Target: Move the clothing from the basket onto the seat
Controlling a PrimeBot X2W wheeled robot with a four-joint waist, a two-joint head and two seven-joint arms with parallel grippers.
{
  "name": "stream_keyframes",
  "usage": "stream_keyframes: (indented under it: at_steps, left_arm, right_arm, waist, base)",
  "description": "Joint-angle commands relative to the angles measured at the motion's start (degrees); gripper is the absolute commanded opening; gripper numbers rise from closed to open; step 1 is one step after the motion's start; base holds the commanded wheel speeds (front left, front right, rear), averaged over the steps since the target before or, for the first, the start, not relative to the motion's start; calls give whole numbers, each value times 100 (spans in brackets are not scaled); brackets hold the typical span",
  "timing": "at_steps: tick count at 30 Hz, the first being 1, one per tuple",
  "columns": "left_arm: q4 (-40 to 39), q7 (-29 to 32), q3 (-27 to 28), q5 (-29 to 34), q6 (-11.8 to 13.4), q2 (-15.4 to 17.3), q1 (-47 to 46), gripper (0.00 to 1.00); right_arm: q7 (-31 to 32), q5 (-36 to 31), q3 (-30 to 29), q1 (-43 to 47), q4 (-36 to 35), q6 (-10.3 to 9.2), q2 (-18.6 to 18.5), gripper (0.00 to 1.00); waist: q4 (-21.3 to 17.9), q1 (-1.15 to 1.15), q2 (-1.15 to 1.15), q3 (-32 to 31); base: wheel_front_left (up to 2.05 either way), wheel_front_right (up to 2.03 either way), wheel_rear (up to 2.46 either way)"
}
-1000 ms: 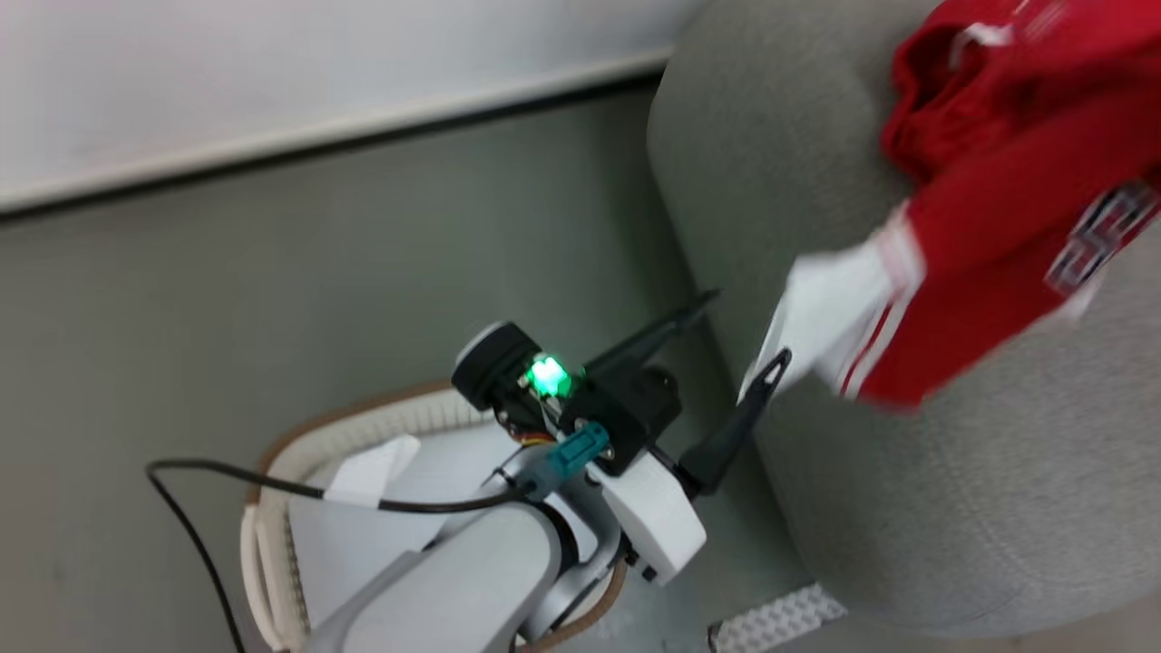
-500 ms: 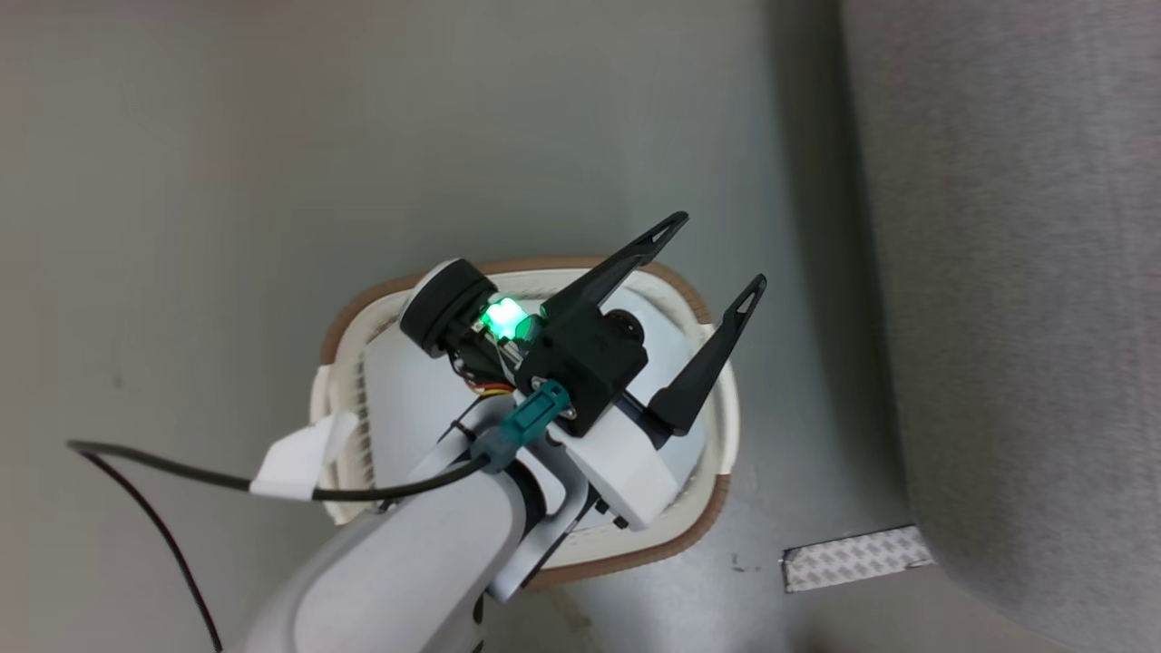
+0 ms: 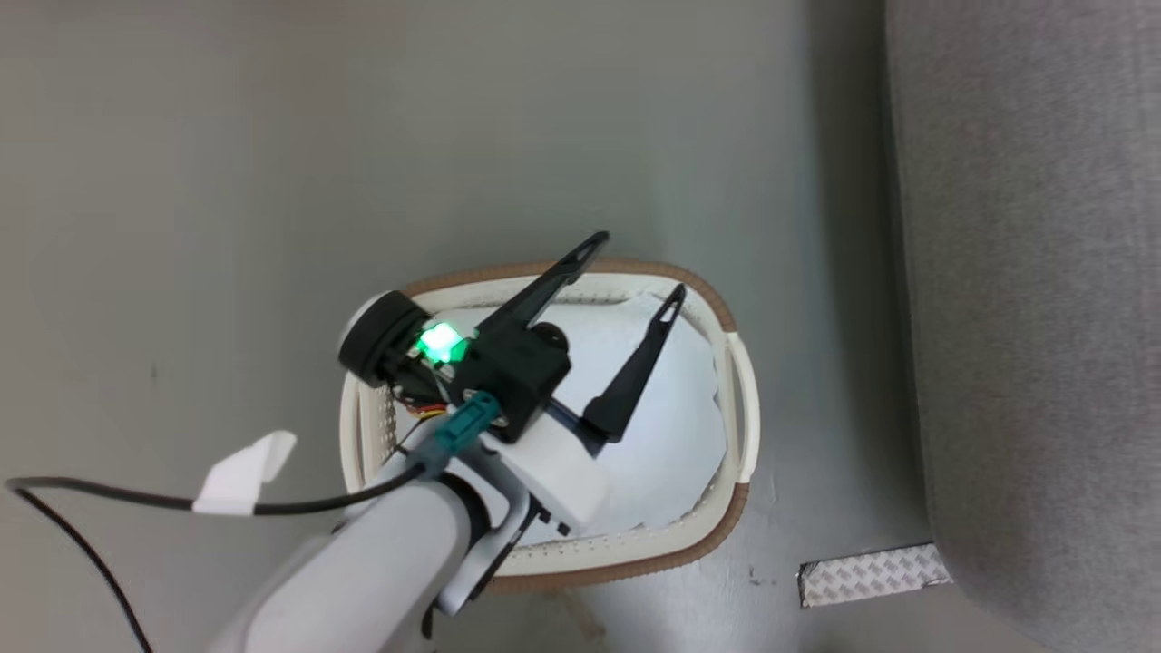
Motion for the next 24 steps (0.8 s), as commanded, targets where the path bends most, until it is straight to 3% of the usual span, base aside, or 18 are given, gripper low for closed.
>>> stream_keyframes:
  at_steps: [1,11,17,24]
  left_arm:
    - [44,-80,45,-62,6,86,112,100]
    - [502,-1029,597,-546,398,201,970,100]
    - [1193,-1730,846,-891,506,126,1759,100]
    - [1750,-1909,1483,-1089,688,-37,2650,100]
  right_arm:
    - [-38,-79,101,200,-141,-17,102,100]
    - [-41,374,891,2285,-2190,-17,782,100]
    - [-37,620,1288,3853,-3490,-17,1194,100]
    - [-34,873,2025,5243,-4300,-17,1653,100]
  waist:
    - [-126,-1,0,-261]
    - [-184,-1,0,-1590]
    - [124,-1,0,-2525]
    - [529,-1,0,-3355]
  base:
    - [0,0,0]
    - [0,0,0]
    - [0,0,0]
    - [0,0,0]
